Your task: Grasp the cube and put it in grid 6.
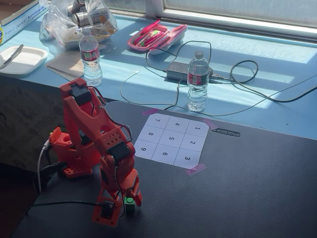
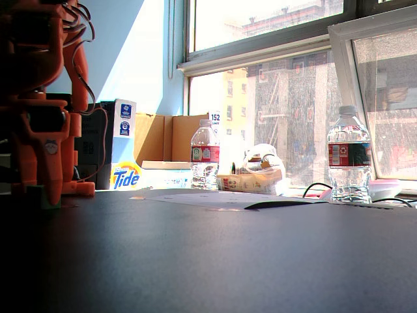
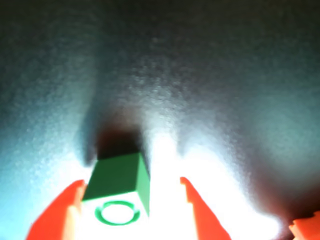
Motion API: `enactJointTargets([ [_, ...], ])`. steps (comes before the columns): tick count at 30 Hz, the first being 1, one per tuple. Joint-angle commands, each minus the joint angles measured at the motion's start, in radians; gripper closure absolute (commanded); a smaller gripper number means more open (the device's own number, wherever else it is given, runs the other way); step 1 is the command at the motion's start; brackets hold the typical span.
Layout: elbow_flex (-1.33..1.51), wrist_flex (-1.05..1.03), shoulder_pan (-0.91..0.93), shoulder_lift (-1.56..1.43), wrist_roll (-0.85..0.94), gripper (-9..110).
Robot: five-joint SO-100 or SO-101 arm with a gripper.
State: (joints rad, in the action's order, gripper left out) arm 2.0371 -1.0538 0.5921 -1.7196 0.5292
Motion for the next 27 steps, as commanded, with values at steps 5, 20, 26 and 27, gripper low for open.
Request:
enactJointTargets([
  [5, -0.052, 0.037, -0.003, 0.005, -0.017, 101],
  [20, -0.218, -0.183, -0.124, -0.052, -0.121, 101],
  [26, -0.388, -0.38, -0.328, -0.137, -0.204, 101],
  [27, -0.419, -0.413, -0.37, -0.146, -0.221, 101],
])
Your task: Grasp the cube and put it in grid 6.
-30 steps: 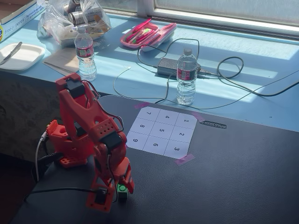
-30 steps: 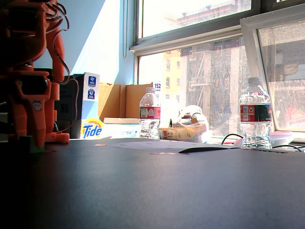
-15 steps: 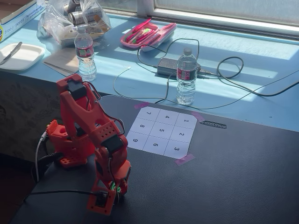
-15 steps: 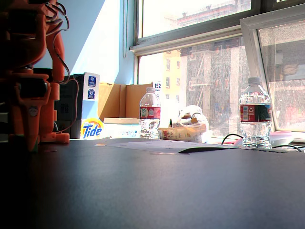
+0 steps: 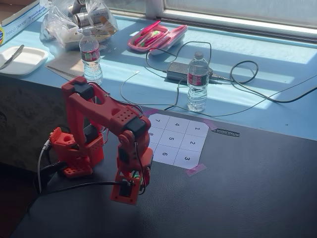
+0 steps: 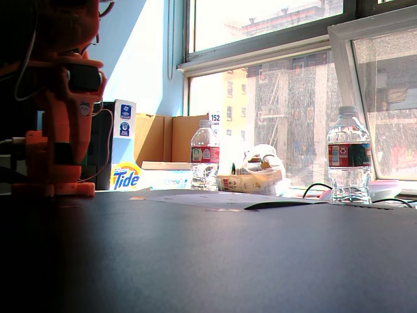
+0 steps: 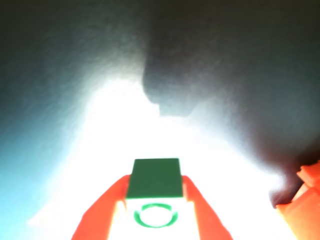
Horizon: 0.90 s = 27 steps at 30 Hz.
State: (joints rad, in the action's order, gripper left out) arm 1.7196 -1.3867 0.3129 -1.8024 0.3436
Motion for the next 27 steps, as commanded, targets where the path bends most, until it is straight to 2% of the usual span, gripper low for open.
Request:
enactJointTargets([
  [1, -0.126, -0.106, -0.132, -0.067, -0.052, 101],
  [15, -0.198, -0.173, -0.592, -0.018, -0.224, 101],
  [27, -0.19, -0.106, -0.753, 0.086, -0.302, 101],
])
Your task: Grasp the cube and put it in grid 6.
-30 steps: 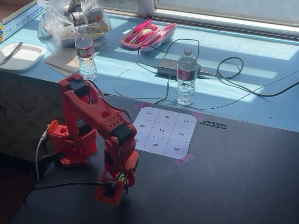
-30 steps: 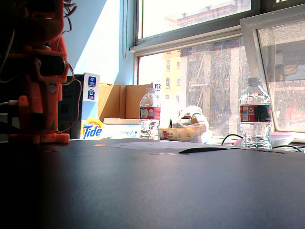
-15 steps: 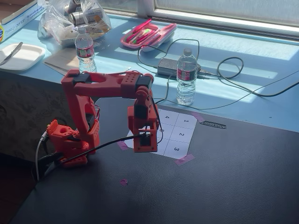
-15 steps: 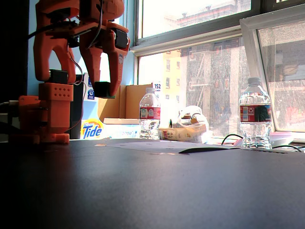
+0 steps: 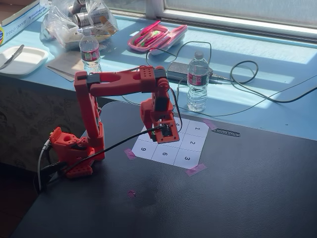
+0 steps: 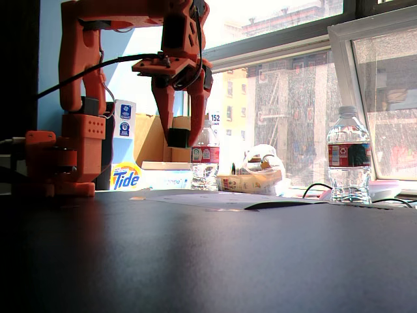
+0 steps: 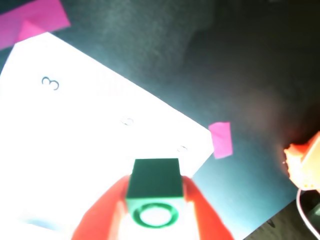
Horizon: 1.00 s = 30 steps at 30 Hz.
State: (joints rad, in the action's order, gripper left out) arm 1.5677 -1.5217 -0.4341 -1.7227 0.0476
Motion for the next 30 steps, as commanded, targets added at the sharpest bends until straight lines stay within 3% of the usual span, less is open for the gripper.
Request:
enactJointTargets([
  [1, -0.037, 0.038, -0.005, 0.018, -0.006, 101],
  [15, -0.009, 0.183, 0.091, 0.13, 0.038, 101],
  [30, -0.075, 0.247, -0.031, 0.27, 0.008, 102],
])
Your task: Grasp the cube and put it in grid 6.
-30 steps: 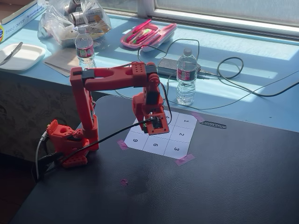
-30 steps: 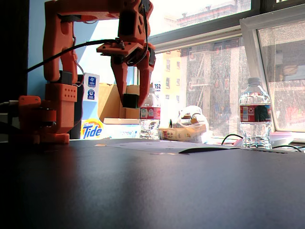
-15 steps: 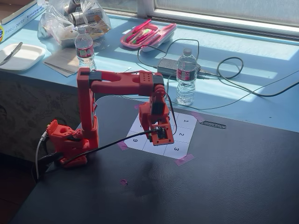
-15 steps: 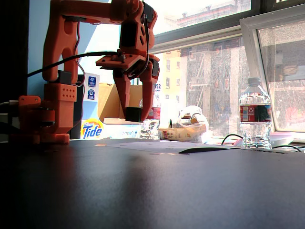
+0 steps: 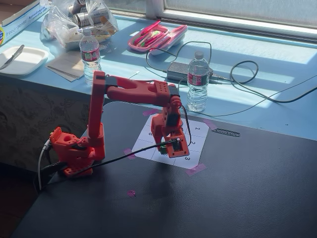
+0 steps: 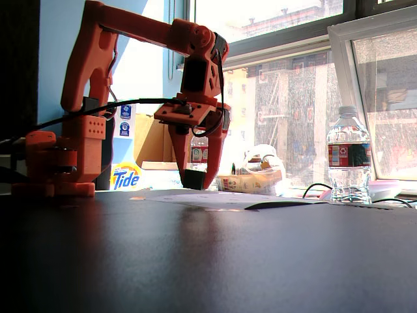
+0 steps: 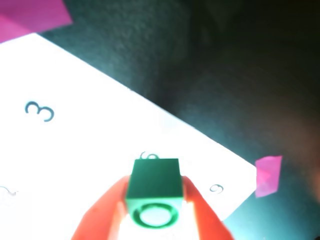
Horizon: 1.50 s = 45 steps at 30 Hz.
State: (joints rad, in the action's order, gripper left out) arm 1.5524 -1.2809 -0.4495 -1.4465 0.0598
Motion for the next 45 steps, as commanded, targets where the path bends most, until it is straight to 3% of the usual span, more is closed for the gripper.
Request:
enactJointTargets([
  [1, -0.061, 0.006, -0.021, -0.005, -0.006, 102],
  [4, -0.061, 0.002, -0.028, -0.005, 0.008, 101],
  [13, -0.061, -0.061, -0.021, -0.012, 0.049, 83],
  [23, -0.063, -0.071, -0.015, -0.02, 0.072, 72],
  [29, -0.104, -0.141, 0.011, -0.135, 0.08, 72],
  [37, -0.15, -0.219, 0.156, -0.411, 0.126, 101],
  [45, -0.11, -0.198, 0.376, -0.595, 0.264, 101],
])
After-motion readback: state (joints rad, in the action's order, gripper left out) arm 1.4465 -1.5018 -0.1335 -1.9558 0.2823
